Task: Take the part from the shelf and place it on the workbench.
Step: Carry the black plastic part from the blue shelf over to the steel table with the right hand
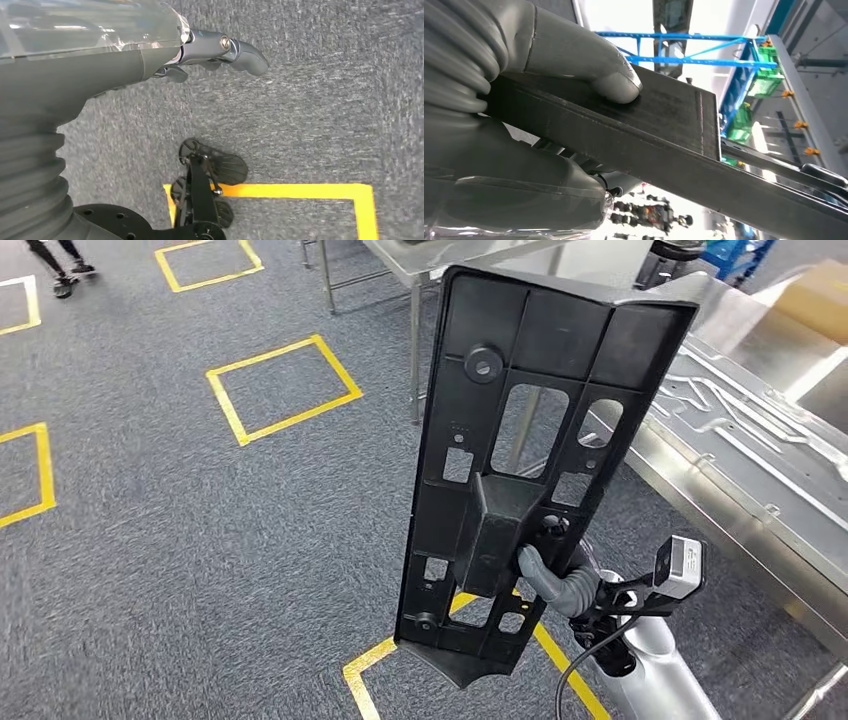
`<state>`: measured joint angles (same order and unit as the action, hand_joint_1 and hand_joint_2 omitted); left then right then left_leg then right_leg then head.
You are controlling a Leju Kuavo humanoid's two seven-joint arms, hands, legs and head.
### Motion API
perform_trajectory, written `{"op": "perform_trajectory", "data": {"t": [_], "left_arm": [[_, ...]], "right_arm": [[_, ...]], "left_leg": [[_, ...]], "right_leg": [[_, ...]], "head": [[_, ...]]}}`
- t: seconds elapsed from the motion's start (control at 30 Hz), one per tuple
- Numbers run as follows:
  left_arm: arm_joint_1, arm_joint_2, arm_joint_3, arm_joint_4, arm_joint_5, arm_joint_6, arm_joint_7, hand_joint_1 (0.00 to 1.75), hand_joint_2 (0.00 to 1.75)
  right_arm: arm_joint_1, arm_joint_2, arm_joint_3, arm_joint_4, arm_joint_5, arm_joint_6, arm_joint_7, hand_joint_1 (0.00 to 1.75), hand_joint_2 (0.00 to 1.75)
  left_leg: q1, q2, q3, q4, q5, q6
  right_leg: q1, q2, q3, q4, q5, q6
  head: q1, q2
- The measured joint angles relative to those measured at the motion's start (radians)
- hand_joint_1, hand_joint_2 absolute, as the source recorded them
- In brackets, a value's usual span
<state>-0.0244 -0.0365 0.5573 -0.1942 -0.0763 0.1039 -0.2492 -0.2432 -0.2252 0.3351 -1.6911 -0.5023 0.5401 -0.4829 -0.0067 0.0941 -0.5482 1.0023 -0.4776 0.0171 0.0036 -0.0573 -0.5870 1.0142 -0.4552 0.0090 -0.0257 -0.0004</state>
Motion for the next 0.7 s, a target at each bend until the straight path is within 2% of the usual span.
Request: {"op": "perform_trajectory", "data": {"t": [0.07,0.1,0.13,0.17,0.2,0.23,0.27,0.3,0.33,0.37,0.4,0.43,0.47,0.5,0.57,0.6,0.63,0.7], "left_arm": [[0.001,0.000,0.004,0.000,-0.002,0.001,0.000,0.00,1.75],[0.000,0.001,0.005,0.000,-0.004,0.001,0.000,0.00,1.75],[0.001,0.001,0.006,-0.001,-0.006,0.001,0.000,0.00,1.75],[0.002,0.001,0.008,-0.001,-0.007,0.000,0.000,0.00,1.75],[0.004,0.001,0.011,-0.001,-0.007,0.000,0.000,0.00,1.75],[0.006,0.001,0.014,-0.001,-0.008,0.000,0.000,0.00,1.75],[0.009,0.001,0.017,-0.001,-0.008,0.001,0.000,0.00,1.75],[0.011,0.001,0.020,-0.001,-0.008,0.002,0.000,0.00,1.75],[0.012,0.001,0.021,-0.001,-0.009,0.003,0.000,0.00,1.75],[0.012,0.002,0.021,-0.001,-0.010,0.004,0.001,0.00,1.75],[0.012,0.002,0.022,-0.001,-0.011,0.004,0.002,0.00,1.75],[0.012,0.002,0.023,-0.001,-0.011,0.004,0.003,0.00,1.75],[0.012,0.003,0.024,-0.001,-0.011,0.003,0.004,0.00,1.75],[0.011,0.004,0.025,-0.001,-0.011,0.002,0.005,0.00,1.75],[0.008,0.005,0.028,-0.001,-0.010,0.000,0.005,0.00,1.75],[0.006,0.006,0.028,-0.001,-0.010,0.000,0.005,0.00,1.75],[0.005,0.007,0.029,-0.001,-0.009,0.000,0.004,0.00,1.75],[0.007,0.008,0.031,-0.001,-0.007,0.001,0.004,0.00,1.75]], "right_arm": [[-0.004,0.000,0.003,0.000,-0.003,-0.002,-0.003,1.75,1.75],[-0.003,-0.001,0.004,-0.001,-0.003,-0.003,-0.005,1.75,1.75],[-0.003,-0.001,0.005,-0.002,-0.003,-0.004,-0.005,1.75,1.75],[-0.003,-0.001,0.007,-0.005,-0.003,-0.006,-0.006,1.75,1.75],[-0.004,-0.001,0.010,-0.006,-0.004,-0.008,-0.005,1.75,1.75],[-0.004,0.000,0.013,-0.007,-0.006,-0.011,-0.003,1.75,1.75],[-0.005,0.001,0.018,-0.007,-0.009,-0.014,0.000,1.75,1.75],[-0.006,0.001,0.023,-0.005,-0.012,-0.018,0.002,1.75,1.75],[-0.009,0.001,0.028,-0.004,-0.016,-0.021,0.004,1.75,1.75],[-0.013,0.002,0.032,-0.002,-0.020,-0.023,0.005,1.75,1.75],[-0.018,0.002,0.036,-0.001,-0.023,-0.024,0.004,1.75,1.75],[-0.024,0.002,0.040,-0.001,-0.025,-0.026,0.004,1.75,1.75],[-0.028,0.004,0.044,-0.001,-0.027,-0.030,0.003,1.75,1.75],[-0.031,0.005,0.048,-0.001,-0.027,-0.033,0.003,1.75,1.75],[-0.033,0.008,0.054,-0.001,-0.027,-0.038,0.002,1.75,1.75],[-0.033,0.008,0.056,0.000,-0.027,-0.039,0.002,1.75,1.75],[-0.035,0.008,0.058,0.000,-0.027,-0.039,0.001,1.75,1.75],[-0.042,0.010,0.063,0.005,-0.027,-0.039,0.001,1.75,1.75]], "left_leg": [[-0.001,0.017,0.001,0.001,-0.004,-0.010],[0.000,0.011,0.001,0.007,-0.011,-0.016],[0.003,-0.007,-0.006,0.029,-0.028,-0.021],[0.005,-0.032,-0.024,0.071,-0.054,-0.025],[0.008,-0.059,-0.052,0.135,-0.086,-0.029],[0.010,-0.075,-0.087,0.208,-0.119,-0.031],[0.011,-0.082,-0.119,0.271,-0.139,-0.033],[0.011,-0.085,-0.138,0.305,-0.142,-0.034],[0.012,-0.086,-0.138,0.298,-0.123,-0.034],[0.014,-0.090,-0.120,0.251,-0.088,-0.035],[0.019,-0.108,-0.088,0.178,-0.048,-0.036],[0.023,-0.131,-0.057,0.107,-0.020,-0.036],[0.026,-0.150,-0.034,0.057,-0.003,-0.034],[0.027,-0.165,-0.022,0.029,0.001,-0.030],[0.024,-0.153,-0.020,0.023,0.001,-0.017],[0.023,-0.142,-0.019,0.019,0.004,-0.009],[0.023,-0.131,-0.017,0.014,0.008,-0.002],[0.023,-0.106,-0.016,0.007,0.012,0.009]], "right_leg": [[0.000,0.019,-0.001,-0.006,0.002,-0.009],[-0.002,0.030,0.001,-0.009,0.004,-0.014],[-0.005,0.040,0.003,-0.013,0.007,-0.020],[-0.008,0.049,0.005,-0.016,0.009,-0.025],[-0.008,0.058,0.005,-0.016,0.009,-0.028],[-0.008,0.069,0.005,-0.016,0.010,-0.031],[-0.008,0.081,0.004,-0.015,0.010,-0.031],[-0.009,0.094,0.004,-0.014,0.010,-0.032],[-0.009,0.108,0.005,-0.013,0.009,-0.031],[-0.010,0.121,0.005,-0.010,0.009,-0.029],[-0.011,0.134,0.005,-0.007,0.007,-0.027],[-0.010,0.146,0.002,-0.001,0.005,-0.022],[-0.010,0.157,-0.002,0.003,0.004,-0.016],[-0.010,0.167,-0.006,0.006,0.004,-0.010],[-0.013,0.188,-0.013,0.004,0.009,0.005],[-0.015,0.184,-0.016,0.005,0.008,0.010],[-0.015,0.166,-0.023,0.018,-0.001,0.015],[-0.013,0.105,-0.061,0.101,-0.051,0.021]], "head": [[0.000,0.000],[0.000,0.000],[0.000,0.000],[0.000,0.000],[0.000,0.000],[0.000,0.000],[0.000,0.000],[0.000,0.000],[0.000,0.000],[0.000,0.000],[0.000,0.000],[0.000,0.000],[0.000,0.000],[0.000,0.000],[0.000,0.000],[0.000,0.000],[0.000,0.000],[0.000,0.000]]}}
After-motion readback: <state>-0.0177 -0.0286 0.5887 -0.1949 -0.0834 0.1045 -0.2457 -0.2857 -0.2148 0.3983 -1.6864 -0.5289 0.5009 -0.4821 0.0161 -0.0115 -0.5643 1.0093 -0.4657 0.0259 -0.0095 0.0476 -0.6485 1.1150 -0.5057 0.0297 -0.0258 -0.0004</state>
